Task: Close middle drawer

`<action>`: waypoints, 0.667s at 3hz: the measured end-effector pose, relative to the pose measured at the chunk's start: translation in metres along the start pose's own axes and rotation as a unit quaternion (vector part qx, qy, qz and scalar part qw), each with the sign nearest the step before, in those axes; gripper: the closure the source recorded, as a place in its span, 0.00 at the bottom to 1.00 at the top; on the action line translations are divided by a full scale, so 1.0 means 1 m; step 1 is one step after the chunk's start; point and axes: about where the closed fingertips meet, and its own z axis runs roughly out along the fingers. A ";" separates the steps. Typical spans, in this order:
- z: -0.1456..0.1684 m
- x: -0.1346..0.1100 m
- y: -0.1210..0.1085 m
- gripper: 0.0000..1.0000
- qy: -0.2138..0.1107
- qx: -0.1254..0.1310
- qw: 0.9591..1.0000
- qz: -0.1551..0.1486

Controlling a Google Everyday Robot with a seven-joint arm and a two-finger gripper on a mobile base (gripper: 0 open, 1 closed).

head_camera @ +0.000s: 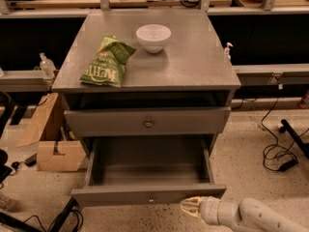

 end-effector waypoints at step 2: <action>0.010 -0.001 -0.008 1.00 -0.014 -0.006 1.000 -0.004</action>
Offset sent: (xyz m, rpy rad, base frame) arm 0.0261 0.0090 -0.0062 0.0527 -0.0250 0.0376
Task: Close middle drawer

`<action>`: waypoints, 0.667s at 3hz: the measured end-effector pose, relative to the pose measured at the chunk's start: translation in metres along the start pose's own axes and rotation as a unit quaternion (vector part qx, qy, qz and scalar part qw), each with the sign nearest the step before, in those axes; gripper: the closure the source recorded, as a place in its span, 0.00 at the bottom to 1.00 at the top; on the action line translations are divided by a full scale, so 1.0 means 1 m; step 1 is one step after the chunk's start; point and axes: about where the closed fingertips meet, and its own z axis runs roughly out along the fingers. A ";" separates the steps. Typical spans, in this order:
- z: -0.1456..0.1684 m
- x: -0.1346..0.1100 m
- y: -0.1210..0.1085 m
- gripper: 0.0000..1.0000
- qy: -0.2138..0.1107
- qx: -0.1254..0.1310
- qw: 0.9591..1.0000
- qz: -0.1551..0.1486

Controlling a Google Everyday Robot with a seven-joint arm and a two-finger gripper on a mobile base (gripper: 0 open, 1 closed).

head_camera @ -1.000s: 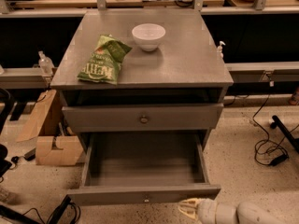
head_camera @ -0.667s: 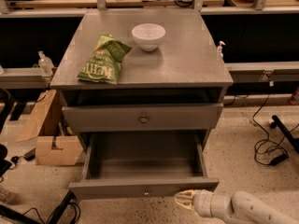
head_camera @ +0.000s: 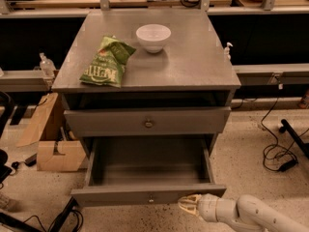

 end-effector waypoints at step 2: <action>0.016 -0.003 -0.005 1.00 -0.019 -0.014 1.000 -0.006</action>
Offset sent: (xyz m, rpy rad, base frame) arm 0.1492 0.0279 0.0157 0.0808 -0.1514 0.1142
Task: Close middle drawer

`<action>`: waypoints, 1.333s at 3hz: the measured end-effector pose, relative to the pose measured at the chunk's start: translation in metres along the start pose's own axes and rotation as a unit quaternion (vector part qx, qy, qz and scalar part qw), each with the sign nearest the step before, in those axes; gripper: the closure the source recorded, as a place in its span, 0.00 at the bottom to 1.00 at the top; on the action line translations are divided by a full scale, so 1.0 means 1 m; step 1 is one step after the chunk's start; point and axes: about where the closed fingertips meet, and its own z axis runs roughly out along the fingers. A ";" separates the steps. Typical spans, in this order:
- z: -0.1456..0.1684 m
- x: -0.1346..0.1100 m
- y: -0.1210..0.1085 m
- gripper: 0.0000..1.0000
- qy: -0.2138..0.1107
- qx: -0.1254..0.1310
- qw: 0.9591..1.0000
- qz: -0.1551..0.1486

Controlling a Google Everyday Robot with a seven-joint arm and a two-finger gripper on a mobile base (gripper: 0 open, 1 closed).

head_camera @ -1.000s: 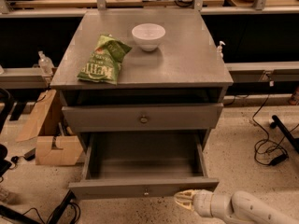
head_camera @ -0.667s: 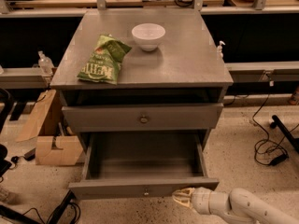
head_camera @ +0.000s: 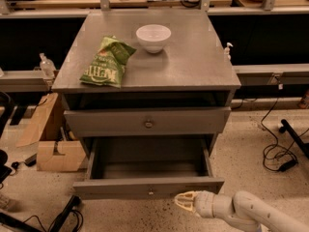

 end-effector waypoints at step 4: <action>0.024 -0.029 -0.075 1.00 -0.021 -0.003 0.998 -0.052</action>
Offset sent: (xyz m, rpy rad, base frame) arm 0.1963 0.0223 0.0682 0.0130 -0.2384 0.1199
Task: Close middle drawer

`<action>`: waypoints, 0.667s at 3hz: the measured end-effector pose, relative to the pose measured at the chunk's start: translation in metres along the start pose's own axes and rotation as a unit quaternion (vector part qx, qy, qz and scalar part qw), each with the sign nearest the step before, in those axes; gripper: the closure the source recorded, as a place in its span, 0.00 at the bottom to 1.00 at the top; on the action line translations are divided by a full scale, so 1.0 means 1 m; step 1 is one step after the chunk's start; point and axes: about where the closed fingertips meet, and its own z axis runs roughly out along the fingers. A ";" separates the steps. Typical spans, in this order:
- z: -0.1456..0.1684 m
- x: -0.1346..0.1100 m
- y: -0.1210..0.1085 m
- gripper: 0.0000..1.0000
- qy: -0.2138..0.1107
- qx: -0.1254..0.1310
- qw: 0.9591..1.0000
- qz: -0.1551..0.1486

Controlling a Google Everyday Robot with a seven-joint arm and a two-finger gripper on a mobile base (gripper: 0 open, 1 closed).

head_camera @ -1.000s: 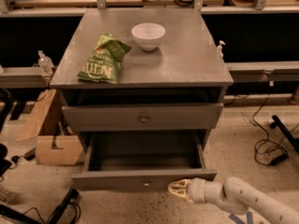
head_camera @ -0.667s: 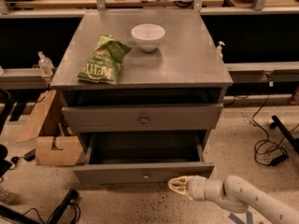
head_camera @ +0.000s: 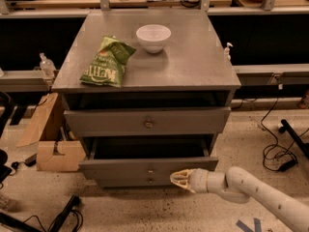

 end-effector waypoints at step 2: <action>0.029 -0.012 -0.066 1.00 -0.011 -0.004 0.999 -0.032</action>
Offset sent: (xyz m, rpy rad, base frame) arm 0.2184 0.0421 0.0386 0.0124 -0.1472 0.1064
